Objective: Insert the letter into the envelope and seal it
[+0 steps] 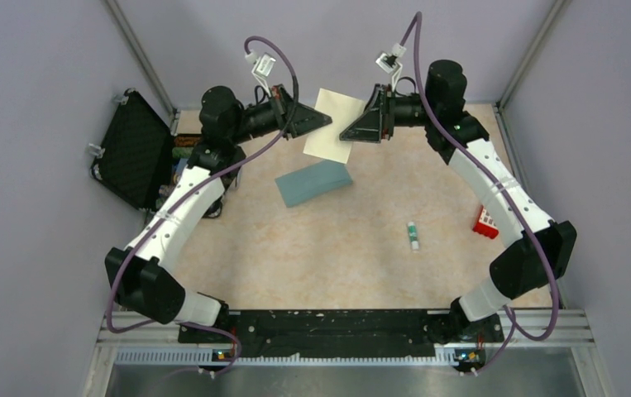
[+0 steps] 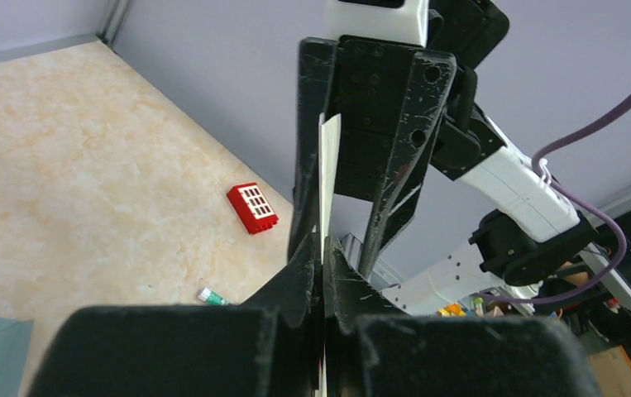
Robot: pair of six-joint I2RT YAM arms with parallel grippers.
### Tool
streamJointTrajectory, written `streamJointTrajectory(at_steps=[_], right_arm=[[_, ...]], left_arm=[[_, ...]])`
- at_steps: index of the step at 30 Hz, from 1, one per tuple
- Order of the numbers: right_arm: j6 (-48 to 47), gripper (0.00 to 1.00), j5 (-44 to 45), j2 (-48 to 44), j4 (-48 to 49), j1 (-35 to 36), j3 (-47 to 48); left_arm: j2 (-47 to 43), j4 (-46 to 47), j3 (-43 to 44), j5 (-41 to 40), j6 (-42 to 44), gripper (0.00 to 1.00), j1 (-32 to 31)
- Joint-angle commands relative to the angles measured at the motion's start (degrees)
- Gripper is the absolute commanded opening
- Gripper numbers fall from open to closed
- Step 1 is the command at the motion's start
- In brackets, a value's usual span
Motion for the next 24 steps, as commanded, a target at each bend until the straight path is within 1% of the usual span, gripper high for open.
streamJointTrajectory(at_steps=[1,4,9,11,12,16,19,20,21,22,23,24], right_arm=[[1.7,0.36,-0.5,0.0,3.3,0.2,2.4],[1.6,0.26,0.1,0.1,3.4,0.1,2.6],[0.3,0.22,1.7,0.7,2.2,0.1,3.9],[-1.6,0.17,3.5,0.7,0.4,0.2,4.5],[-2.7,0.16,4.7,0.7,-0.7,0.1,4.9],[-5.9,0.18,10.4,0.8,-5.2,0.1,5.6],[-7.1,0.09,11.3,1.1,-6.0,0.1,5.2],[-7.1,0.06,11.2,1.2,-5.8,0.1,5.0],[-7.3,0.01,11.1,1.2,-5.6,0.1,4.8],[-7.8,0.00,10.7,1.3,-5.6,0.1,4.7],[-8.9,0.00,10.2,1.4,-6.2,0.1,4.8],[-10.4,0.00,9.3,1.5,-7.0,0.1,5.0]], left_arm=[[-0.3,0.9,-1.1,-4.4,1.8,0.00,0.5],[-0.8,0.4,-2.7,-6.1,2.0,0.00,0.6],[-0.8,0.6,-4.2,-7.5,0.8,0.00,0.6],[-0.7,0.7,-4.3,-7.7,0.0,0.00,0.6],[-0.7,0.8,-4.3,-7.9,-0.5,0.00,0.6],[-0.8,0.1,-4.0,-9.0,-1.0,0.00,0.6],[-0.9,-0.1,-4.2,-8.7,-1.6,0.00,0.6],[-0.8,-0.1,-4.3,-8.3,-1.8,0.05,0.5],[-0.9,-0.1,-4.6,-7.8,-1.6,0.16,0.5],[-0.9,-0.3,-4.8,-7.1,-0.9,0.27,0.6],[-1.0,-0.6,-5.0,-6.3,0.2,0.36,0.6],[-1.1,-0.4,-5.3,-4.9,1.7,0.40,0.7]])
